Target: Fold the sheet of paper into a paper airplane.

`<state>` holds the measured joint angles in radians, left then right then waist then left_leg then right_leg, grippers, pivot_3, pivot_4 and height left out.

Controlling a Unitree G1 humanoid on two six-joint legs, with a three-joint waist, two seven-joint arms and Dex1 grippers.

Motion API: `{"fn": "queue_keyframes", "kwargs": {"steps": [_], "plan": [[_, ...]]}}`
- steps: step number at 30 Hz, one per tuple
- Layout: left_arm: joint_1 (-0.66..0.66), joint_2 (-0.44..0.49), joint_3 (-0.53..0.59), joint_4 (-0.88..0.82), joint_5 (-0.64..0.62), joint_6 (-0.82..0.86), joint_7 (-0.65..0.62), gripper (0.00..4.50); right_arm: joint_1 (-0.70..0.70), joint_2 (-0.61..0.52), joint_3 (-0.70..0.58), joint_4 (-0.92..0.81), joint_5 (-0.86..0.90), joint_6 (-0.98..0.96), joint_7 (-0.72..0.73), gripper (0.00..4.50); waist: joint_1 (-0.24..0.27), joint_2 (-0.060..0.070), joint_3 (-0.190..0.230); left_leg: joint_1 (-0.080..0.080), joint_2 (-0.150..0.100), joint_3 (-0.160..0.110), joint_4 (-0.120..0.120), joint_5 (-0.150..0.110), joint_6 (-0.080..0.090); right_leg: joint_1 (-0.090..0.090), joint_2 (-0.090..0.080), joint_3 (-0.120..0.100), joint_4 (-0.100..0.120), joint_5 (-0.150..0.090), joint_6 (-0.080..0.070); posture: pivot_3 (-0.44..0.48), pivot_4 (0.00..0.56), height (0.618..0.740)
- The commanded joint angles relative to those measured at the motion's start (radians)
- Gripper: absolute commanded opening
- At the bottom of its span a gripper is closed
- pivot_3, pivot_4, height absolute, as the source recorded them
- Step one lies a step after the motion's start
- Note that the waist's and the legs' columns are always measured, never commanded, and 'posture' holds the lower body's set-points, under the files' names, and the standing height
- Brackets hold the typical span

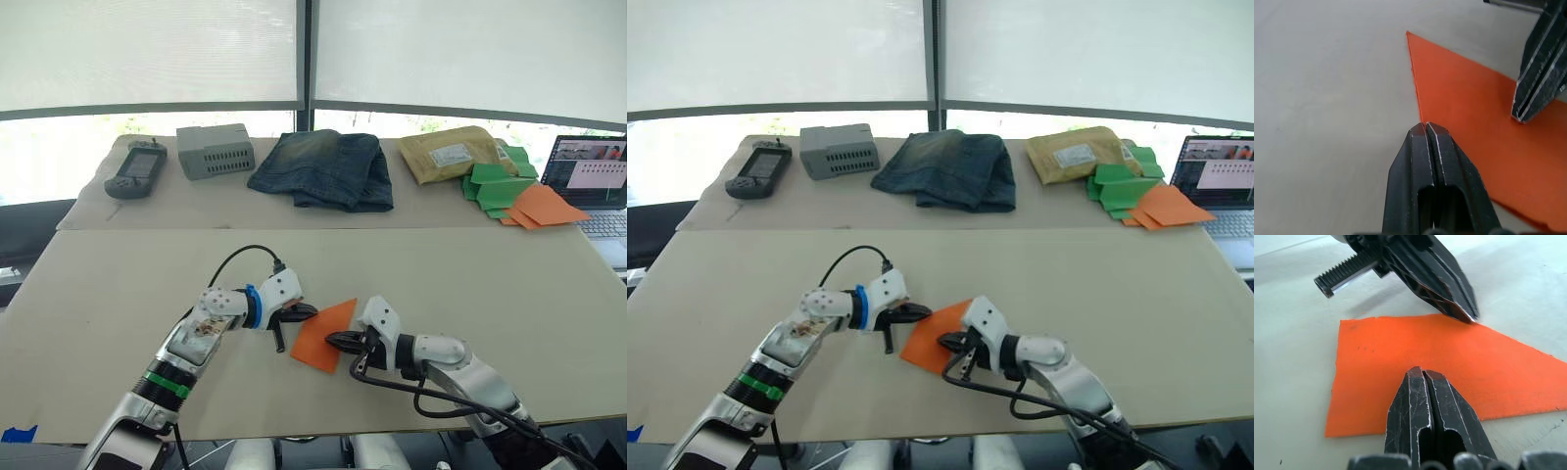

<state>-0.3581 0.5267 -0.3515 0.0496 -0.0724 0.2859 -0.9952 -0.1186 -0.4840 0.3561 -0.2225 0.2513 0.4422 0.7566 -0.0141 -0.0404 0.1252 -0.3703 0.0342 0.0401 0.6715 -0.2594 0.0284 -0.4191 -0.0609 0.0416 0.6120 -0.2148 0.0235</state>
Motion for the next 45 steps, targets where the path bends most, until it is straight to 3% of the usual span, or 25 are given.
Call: {"fn": "queue_keyframes", "kwargs": {"steps": [1,7,13,18,24,27,33,37,41,45], "plan": [[0.061,0.073,-0.030,0.032,0.069,-0.015,-0.015,0.05,0.013,-0.022,0.012,0.115,-0.065,0.033,-0.019,0.00,-0.001,0.000,0.000,0.001,0.000,0.000,-0.001,-0.002,-0.004,0.000,0.000,0.000,0.000,0.000,0.000,0.000,0.150,0.722],[0.113,0.124,0.007,-0.027,0.026,0.001,-0.015,0.05,-0.001,-0.030,0.020,0.122,-0.064,0.025,-0.008,0.00,-0.003,0.001,0.000,0.003,0.001,0.001,-0.003,-0.003,-0.005,-0.001,0.000,-0.001,0.000,0.000,0.000,0.000,0.150,0.722],[0.144,0.091,0.190,-0.146,-0.228,0.189,-0.024,0.05,-0.022,-0.071,-0.058,-0.024,0.013,0.032,0.036,0.00,0.000,0.005,0.007,0.001,0.001,0.002,-0.004,-0.002,-0.004,-0.004,0.000,-0.002,0.000,0.000,0.000,0.000,0.150,0.722],[0.154,0.140,0.221,-0.203,-0.311,0.247,-0.098,0.05,-0.012,-0.121,-0.228,-0.230,0.236,0.222,0.057,0.00,0.010,0.007,0.016,-0.021,-0.001,0.004,-0.003,0.002,0.003,-0.018,0.000,-0.001,0.001,0.006,0.004,0.000,0.150,0.722],[0.057,0.092,0.243,-0.161,-0.365,0.355,-0.052,0.05,0.068,-0.221,-0.262,-0.281,0.212,0.264,0.052,0.00,0.027,0.006,0.017,-0.031,-0.003,0.001,-0.003,-0.004,0.002,-0.024,0.001,-0.004,-0.002,0.007,-0.001,0.000,0.150,0.722],[-0.020,0.060,0.256,-0.134,-0.406,0.446,-0.035,0.80,0.085,-0.235,-0.276,-0.281,0.202,0.257,0.038,0.00,0.026,0.006,0.019,-0.036,-0.004,0.001,0.006,-0.007,0.004,-0.025,0.000,-0.005,-0.001,0.007,0.001,0.000,0.150,0.722],[-0.181,-0.014,0.244,-0.082,-0.457,0.637,0.035,2.85,0.096,-0.234,-0.278,-0.277,0.178,0.245,0.009,0.00,0.020,0.002,0.023,-0.034,-0.005,0.001,0.010,-0.007,0.003,-0.022,0.001,-0.003,-0.001,0.004,0.010,0.000,0.150,0.722],[-0.298,-0.037,0.208,-0.087,-0.476,0.852,0.097,2.85,0.107,-0.226,-0.273,-0.278,0.157,0.234,-0.014,0.00,0.023,0.002,0.023,-0.034,-0.005,0.000,0.011,-0.007,0.003,-0.021,0.002,-0.004,0.001,0.004,0.010,0.000,0.150,0.722],[-0.439,-0.056,0.183,0.011,-0.574,1.107,0.044,2.85,0.111,-0.200,-0.278,-0.281,0.156,0.229,-0.039,0.00,0.017,0.002,0.023,-0.034,-0.005,0.000,0.011,-0.007,0.003,-0.021,0.003,-0.003,0.001,0.004,0.009,0.000,0.150,0.722],[-0.561,-0.099,0.148,0.108,-0.588,1.182,0.037,2.85,0.115,-0.176,-0.268,-0.290,0.150,0.229,-0.061,0.00,0.017,0.002,0.023,-0.034,-0.006,-0.001,0.011,-0.007,0.003,-0.021,0.003,-0.004,0.002,0.004,0.009,0.000,0.150,0.722]]}}
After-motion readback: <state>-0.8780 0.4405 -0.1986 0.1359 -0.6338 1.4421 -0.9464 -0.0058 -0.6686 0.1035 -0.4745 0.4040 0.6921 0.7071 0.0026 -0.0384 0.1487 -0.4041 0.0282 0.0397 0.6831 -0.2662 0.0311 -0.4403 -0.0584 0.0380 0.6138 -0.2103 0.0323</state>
